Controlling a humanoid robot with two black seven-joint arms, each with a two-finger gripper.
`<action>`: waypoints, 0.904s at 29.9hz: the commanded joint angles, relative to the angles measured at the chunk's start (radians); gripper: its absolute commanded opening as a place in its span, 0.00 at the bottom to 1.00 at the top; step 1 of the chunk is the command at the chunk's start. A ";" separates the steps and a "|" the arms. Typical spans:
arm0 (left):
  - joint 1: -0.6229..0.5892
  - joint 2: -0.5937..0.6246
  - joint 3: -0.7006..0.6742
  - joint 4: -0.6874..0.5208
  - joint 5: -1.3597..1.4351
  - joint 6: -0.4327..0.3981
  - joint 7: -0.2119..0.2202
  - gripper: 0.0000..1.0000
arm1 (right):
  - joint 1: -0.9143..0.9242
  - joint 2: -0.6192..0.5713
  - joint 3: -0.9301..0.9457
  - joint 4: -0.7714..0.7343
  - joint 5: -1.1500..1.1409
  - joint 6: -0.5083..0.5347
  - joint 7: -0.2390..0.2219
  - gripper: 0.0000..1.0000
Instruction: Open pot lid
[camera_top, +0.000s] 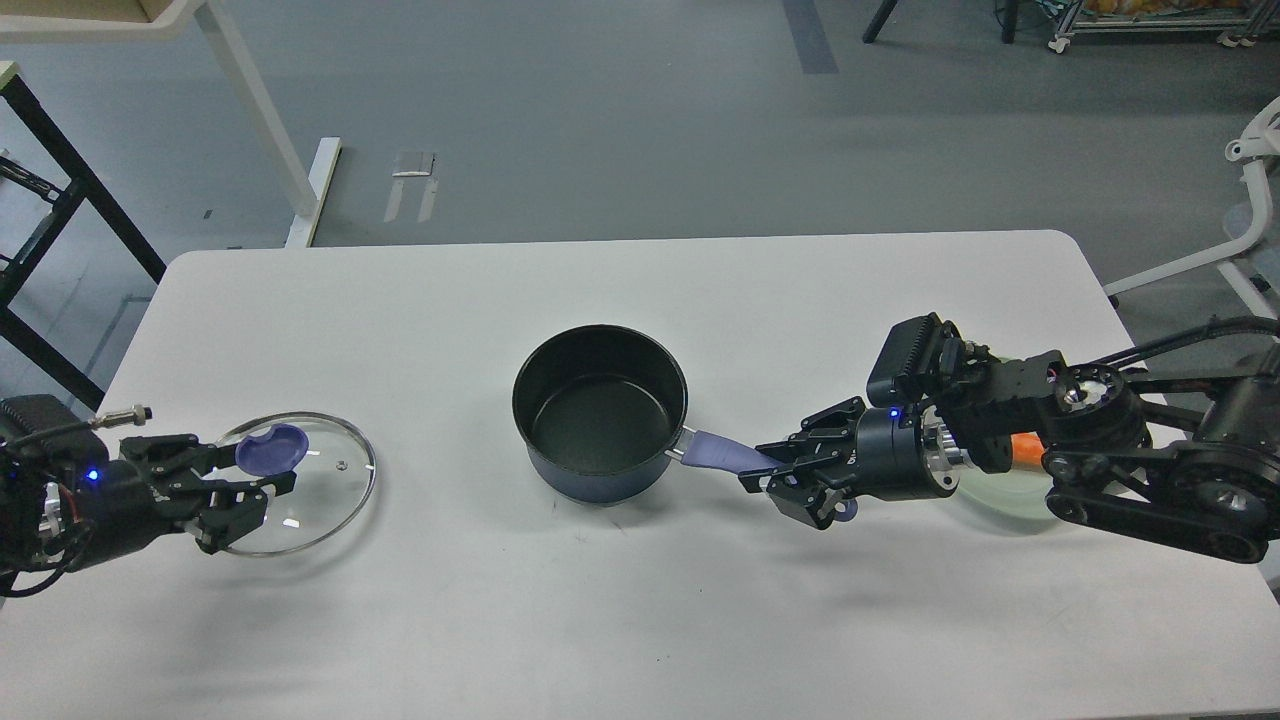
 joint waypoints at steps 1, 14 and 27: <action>0.016 -0.028 0.000 0.036 -0.015 0.012 0.002 0.43 | 0.001 0.000 0.000 -0.001 0.000 0.000 0.000 0.28; -0.007 -0.045 -0.014 0.045 -0.105 0.011 0.000 0.95 | 0.004 0.000 0.002 0.001 0.001 0.000 0.000 0.66; -0.344 -0.036 -0.020 0.047 -0.985 -0.067 0.002 0.99 | 0.004 -0.087 0.259 -0.013 0.193 -0.017 0.008 0.98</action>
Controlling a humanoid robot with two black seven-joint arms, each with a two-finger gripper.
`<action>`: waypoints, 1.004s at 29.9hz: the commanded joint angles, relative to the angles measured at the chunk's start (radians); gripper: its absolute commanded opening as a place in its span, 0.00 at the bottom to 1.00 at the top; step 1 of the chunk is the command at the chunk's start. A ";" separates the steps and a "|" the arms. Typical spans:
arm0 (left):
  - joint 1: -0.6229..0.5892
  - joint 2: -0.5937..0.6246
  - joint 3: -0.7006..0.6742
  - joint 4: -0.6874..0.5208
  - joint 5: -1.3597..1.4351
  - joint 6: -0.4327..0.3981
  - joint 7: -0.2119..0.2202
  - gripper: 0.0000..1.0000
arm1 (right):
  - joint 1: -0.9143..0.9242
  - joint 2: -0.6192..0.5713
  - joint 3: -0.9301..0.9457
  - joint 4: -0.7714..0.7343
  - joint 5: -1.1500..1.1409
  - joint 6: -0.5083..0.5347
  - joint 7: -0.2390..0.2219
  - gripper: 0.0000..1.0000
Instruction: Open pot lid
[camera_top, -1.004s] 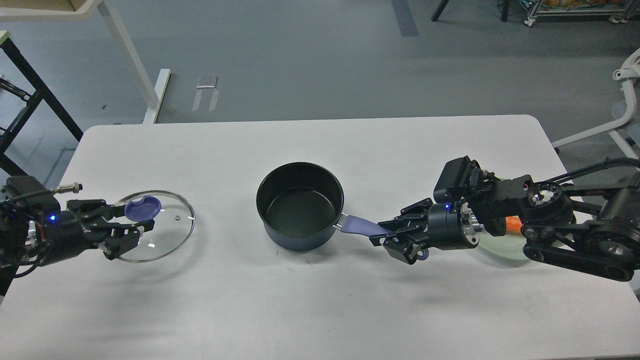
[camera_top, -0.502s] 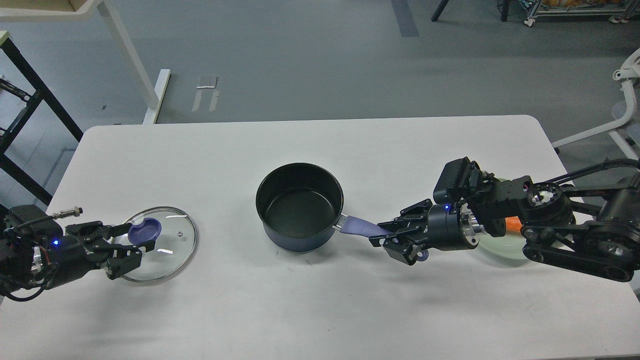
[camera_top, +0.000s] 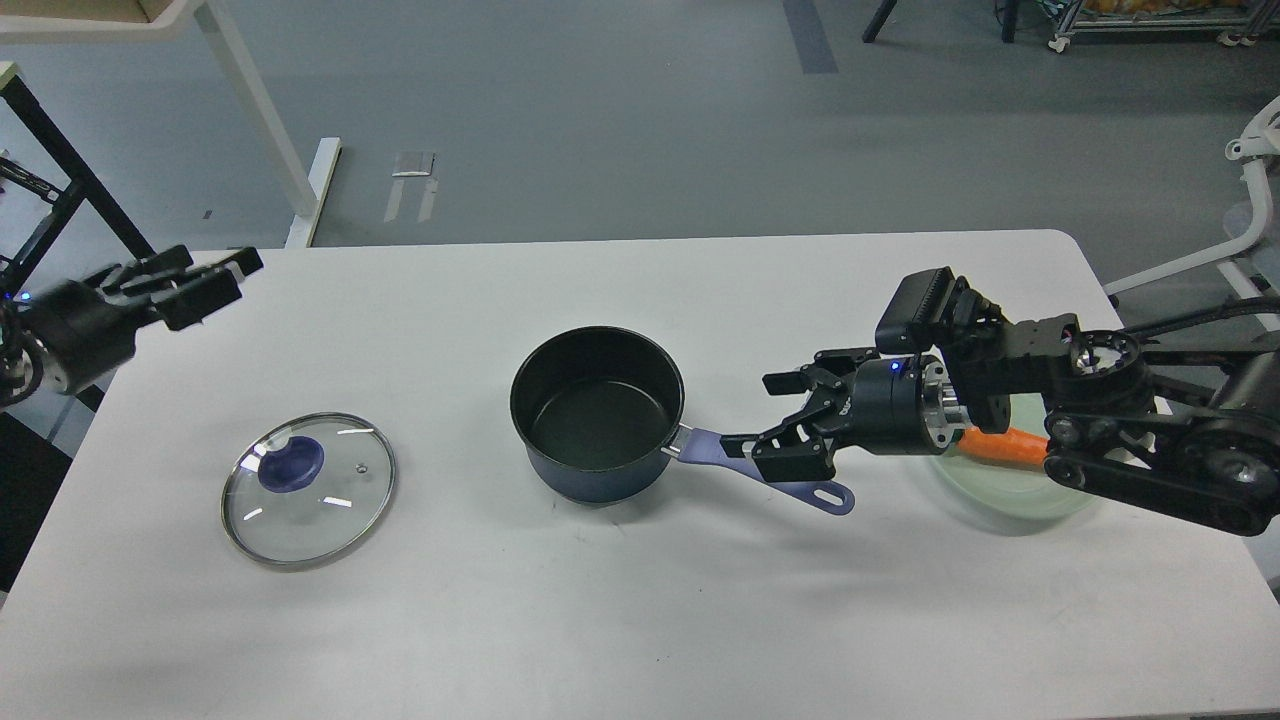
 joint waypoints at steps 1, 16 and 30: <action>-0.065 -0.019 0.000 0.001 -0.343 -0.035 0.002 0.99 | -0.008 -0.060 0.154 -0.021 0.133 -0.001 0.000 0.98; -0.138 -0.438 -0.150 0.307 -0.908 -0.041 0.000 0.99 | -0.052 -0.053 0.460 -0.426 0.816 -0.047 -0.002 0.99; -0.111 -0.643 -0.256 0.596 -1.187 -0.319 0.004 1.00 | -0.127 0.143 0.524 -0.615 1.601 -0.110 -0.002 1.00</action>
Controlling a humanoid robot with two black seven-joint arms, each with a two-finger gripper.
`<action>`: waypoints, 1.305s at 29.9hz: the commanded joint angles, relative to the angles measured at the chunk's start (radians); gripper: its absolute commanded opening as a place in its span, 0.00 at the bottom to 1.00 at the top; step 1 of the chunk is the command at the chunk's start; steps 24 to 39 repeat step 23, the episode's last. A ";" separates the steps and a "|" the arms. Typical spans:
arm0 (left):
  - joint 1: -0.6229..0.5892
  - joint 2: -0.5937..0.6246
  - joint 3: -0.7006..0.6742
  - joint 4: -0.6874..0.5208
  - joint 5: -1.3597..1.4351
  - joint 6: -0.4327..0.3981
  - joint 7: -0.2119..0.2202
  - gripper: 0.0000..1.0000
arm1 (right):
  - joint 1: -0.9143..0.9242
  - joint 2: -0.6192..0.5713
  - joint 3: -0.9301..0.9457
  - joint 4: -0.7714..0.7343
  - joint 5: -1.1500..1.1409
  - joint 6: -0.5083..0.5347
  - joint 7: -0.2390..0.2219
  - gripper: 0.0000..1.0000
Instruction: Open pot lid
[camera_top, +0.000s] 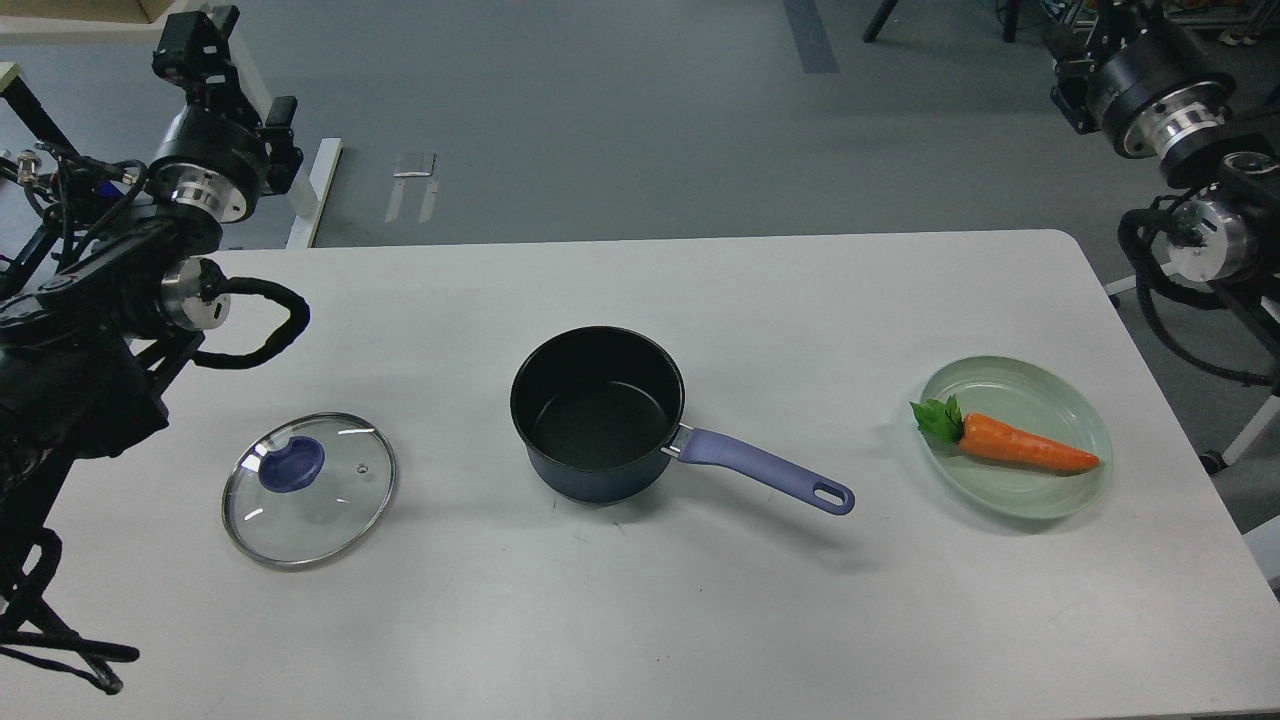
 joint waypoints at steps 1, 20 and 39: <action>0.019 -0.011 0.001 0.003 -0.078 -0.016 0.003 1.00 | -0.064 0.074 0.070 -0.015 0.158 0.000 0.000 1.00; 0.092 0.002 -0.011 -0.038 -0.163 -0.122 0.001 1.00 | -0.317 0.287 0.495 0.008 0.213 0.023 -0.009 1.00; 0.096 0.002 -0.016 -0.038 -0.161 -0.116 0.000 1.00 | -0.325 0.284 0.498 0.010 0.213 0.067 -0.008 1.00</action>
